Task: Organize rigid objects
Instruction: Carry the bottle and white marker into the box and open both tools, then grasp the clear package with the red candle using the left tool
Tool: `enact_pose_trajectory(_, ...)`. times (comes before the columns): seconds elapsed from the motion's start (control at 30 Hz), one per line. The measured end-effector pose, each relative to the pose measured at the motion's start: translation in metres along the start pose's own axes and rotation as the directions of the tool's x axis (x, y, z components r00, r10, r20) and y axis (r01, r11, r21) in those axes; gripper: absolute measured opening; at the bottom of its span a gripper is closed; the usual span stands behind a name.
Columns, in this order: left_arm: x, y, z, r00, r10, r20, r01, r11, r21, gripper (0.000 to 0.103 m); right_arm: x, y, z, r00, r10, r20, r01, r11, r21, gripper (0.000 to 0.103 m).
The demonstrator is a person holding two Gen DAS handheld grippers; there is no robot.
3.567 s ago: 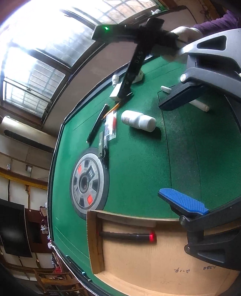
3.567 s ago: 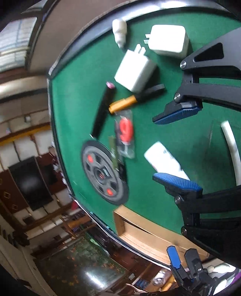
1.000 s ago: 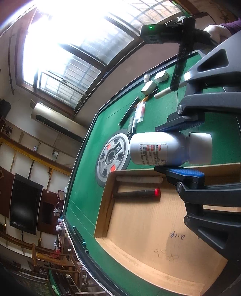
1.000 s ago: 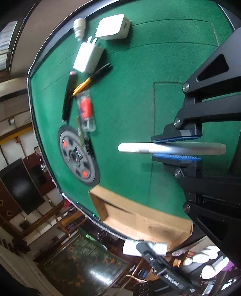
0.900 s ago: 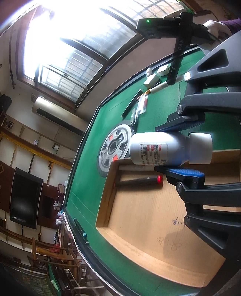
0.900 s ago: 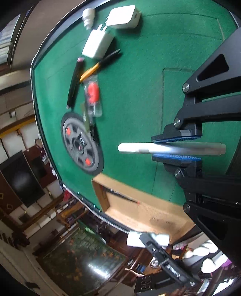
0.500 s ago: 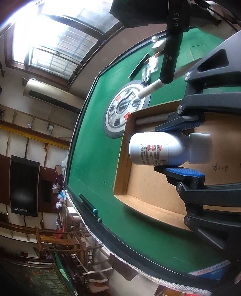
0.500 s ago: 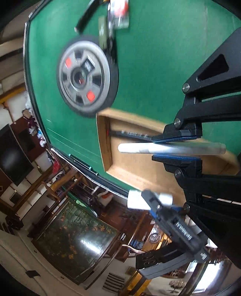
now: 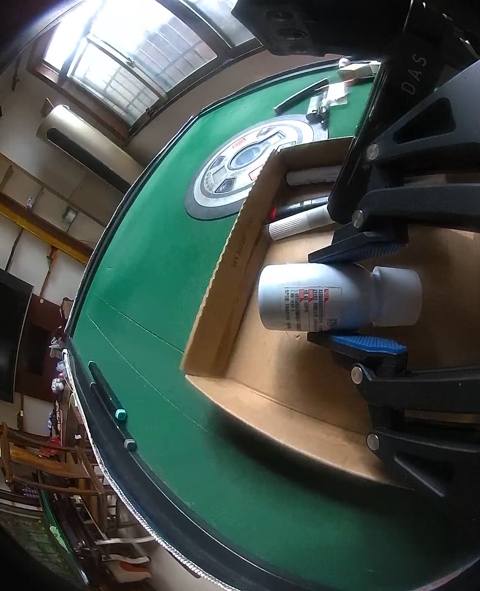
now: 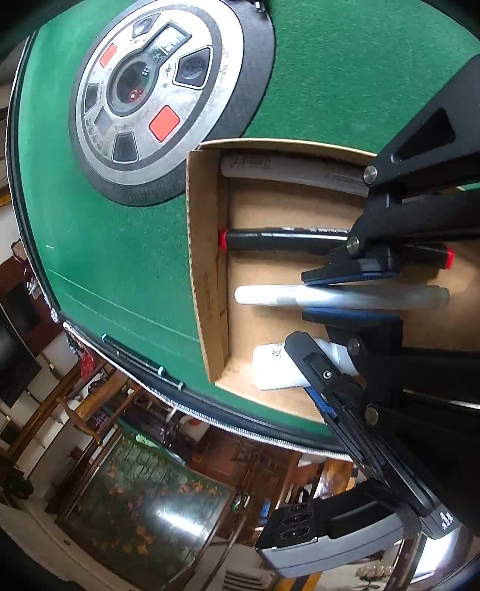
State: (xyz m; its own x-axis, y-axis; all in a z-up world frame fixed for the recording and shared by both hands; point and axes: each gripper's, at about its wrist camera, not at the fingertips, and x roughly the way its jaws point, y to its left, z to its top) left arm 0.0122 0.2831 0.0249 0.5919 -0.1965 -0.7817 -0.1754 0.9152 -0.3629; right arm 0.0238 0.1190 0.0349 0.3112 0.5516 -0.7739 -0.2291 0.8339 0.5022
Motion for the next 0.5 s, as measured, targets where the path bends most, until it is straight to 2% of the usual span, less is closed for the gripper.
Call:
enact_pose_trajectory(0.07,-0.001,-0.004,0.000,1.000,0.001,0.007,-0.002,1.000,0.010,0.036,-0.002,0.001,0.001,1.000,-0.023,0.018,0.023,1.000,-0.020,0.013)
enact_pose_trajectory(0.1,-0.003,-0.007,0.000,1.000,-0.001,0.013,0.001,1.000,0.020,0.038,-0.003,0.001,0.001,0.999,-0.027,0.026,0.027,0.999,-0.028,0.017)
enact_pose_trajectory(0.23,-0.022,-0.016,-0.007,0.999,0.014,0.047,-0.016,0.999,0.039,0.047,-0.029,-0.003,-0.006,0.994,-0.024,0.104,0.031,0.997,-0.070,0.041)
enact_pose_trajectory(0.37,-0.056,-0.033,-0.027,0.995,0.020,0.098,-0.026,0.998,0.056,0.058,-0.067,-0.009,-0.026,0.978,-0.045,0.205,0.078,0.985,-0.153,0.048)
enact_pose_trajectory(0.5,-0.093,-0.061,-0.053,0.987,-0.057,0.148,0.049,0.997,0.060,0.061,-0.103,-0.026,-0.051,0.956,-0.087,0.281,0.149,0.967,-0.208,0.051)
